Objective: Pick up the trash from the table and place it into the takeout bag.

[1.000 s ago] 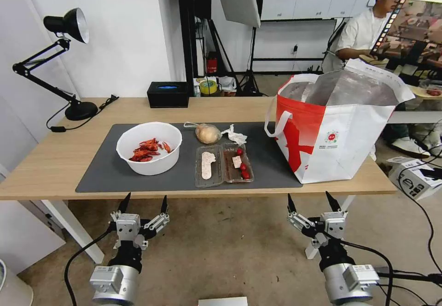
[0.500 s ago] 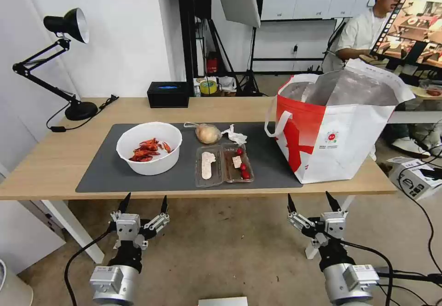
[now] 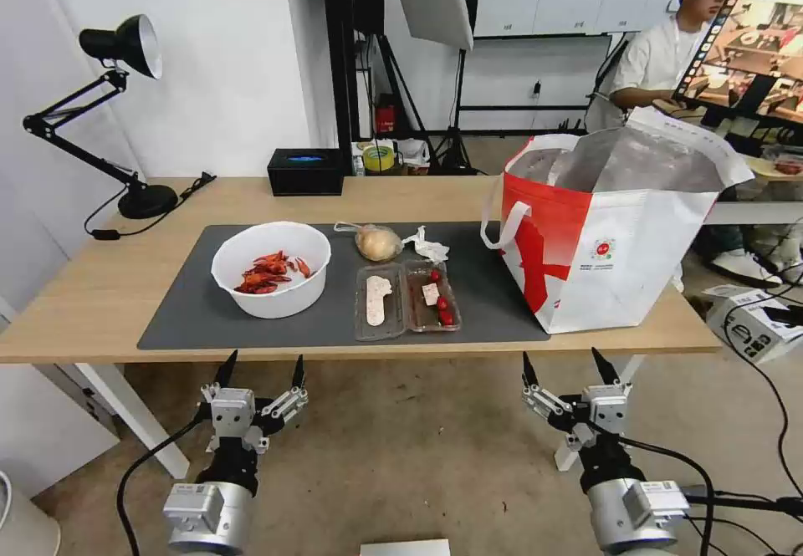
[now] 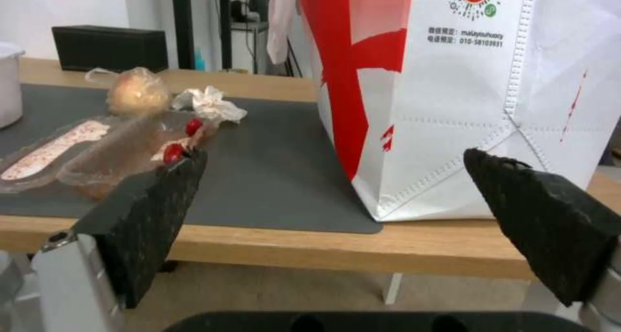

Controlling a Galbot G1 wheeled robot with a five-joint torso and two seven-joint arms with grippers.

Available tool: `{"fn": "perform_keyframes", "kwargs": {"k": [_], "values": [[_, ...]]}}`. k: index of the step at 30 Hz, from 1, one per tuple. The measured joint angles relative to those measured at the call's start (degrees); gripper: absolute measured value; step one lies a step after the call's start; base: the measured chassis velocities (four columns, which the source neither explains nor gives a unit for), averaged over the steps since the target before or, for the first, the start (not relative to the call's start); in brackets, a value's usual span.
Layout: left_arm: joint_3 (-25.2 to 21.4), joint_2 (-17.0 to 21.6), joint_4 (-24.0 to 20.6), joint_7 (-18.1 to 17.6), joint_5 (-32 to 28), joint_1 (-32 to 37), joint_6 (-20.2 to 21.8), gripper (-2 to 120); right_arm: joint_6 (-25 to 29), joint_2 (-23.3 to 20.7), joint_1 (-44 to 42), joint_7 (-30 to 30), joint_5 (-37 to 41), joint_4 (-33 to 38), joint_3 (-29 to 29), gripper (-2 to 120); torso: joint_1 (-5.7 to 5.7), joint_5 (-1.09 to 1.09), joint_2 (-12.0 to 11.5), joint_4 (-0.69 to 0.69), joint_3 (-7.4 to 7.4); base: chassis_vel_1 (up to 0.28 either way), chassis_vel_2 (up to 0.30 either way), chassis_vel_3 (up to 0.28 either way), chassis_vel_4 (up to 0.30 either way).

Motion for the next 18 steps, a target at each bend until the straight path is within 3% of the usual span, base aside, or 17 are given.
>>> {"fn": "perform_keyframes", "kwargs": {"k": [10,13,14,15,16,18], "values": [[-0.03,0.06,-0.60,-0.70,-1.42,-0.73,1.81,100,-1.05,-0.90,0.57,-0.04,0.91,0.14,0.22,100,0.00,0.01,0.00,0.00,0.00,0.000,0.000,0.000,0.000],[-0.18,0.26,-2.15,-2.43,-4.27,-2.45,5.44,100,-4.49,-3.43,2.38,-0.27,3.61,0.99,1.16,100,0.00,0.01,0.00,0.00,0.00,0.000,0.000,0.000,0.000],[-0.29,0.43,-3.51,-4.00,-6.87,-3.93,8.87,100,-7.61,-5.68,3.96,-0.51,6.06,1.72,1.99,100,0.00,0.01,0.00,0.00,0.00,0.000,0.000,0.000,0.000],[-0.29,0.43,-3.51,-4.00,-6.87,-3.93,8.87,100,-7.61,-5.68,3.96,-0.51,6.06,1.72,1.99,100,0.00,0.01,0.00,0.00,0.00,0.000,0.000,0.000,0.000],[-0.43,0.63,-5.03,-5.77,-9.85,-5.67,12.65,100,-11.19,-8.30,5.84,-0.82,8.87,2.61,2.90,100,0.00,0.01,0.00,0.00,0.01,0.000,0.000,0.000,0.000],[-0.46,0.71,-5.64,-6.46,-11.01,-6.34,14.15,100,-12.60,-9.30,6.48,-0.92,9.97,2.93,3.28,100,0.00,0.01,0.00,0.00,0.01,0.000,0.000,0.000,0.000]]}}
